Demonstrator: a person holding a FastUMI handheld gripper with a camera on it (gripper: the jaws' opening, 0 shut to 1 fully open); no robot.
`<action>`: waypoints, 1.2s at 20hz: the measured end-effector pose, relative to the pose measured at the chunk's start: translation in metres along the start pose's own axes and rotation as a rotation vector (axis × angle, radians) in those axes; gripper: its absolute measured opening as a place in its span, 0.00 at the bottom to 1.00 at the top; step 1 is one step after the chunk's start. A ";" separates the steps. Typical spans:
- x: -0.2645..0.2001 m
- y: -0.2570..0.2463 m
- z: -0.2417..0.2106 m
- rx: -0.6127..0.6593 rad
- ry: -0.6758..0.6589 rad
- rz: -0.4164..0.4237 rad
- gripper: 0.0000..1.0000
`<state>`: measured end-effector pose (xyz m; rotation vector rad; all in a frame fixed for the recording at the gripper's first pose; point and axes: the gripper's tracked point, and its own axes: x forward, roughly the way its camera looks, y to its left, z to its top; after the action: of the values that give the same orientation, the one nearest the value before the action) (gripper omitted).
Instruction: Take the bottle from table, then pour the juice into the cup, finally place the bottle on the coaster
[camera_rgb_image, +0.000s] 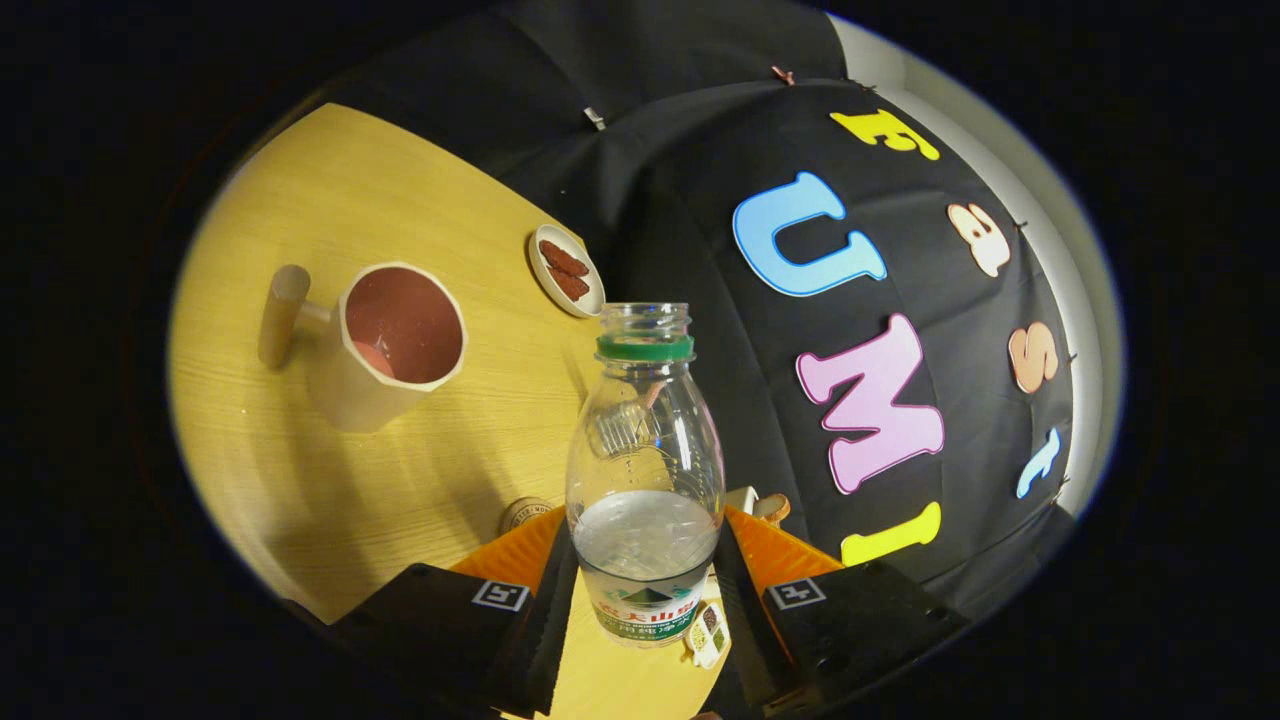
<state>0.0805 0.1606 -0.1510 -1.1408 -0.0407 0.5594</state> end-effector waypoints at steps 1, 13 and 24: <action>0.001 0.002 0.000 -0.025 0.001 0.000 0.71; 0.020 0.030 0.006 -0.272 -0.016 0.050 0.71; 0.026 0.029 0.008 -0.459 -0.034 0.075 0.71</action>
<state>0.0887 0.1869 -0.1792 -1.5844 -0.1624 0.6556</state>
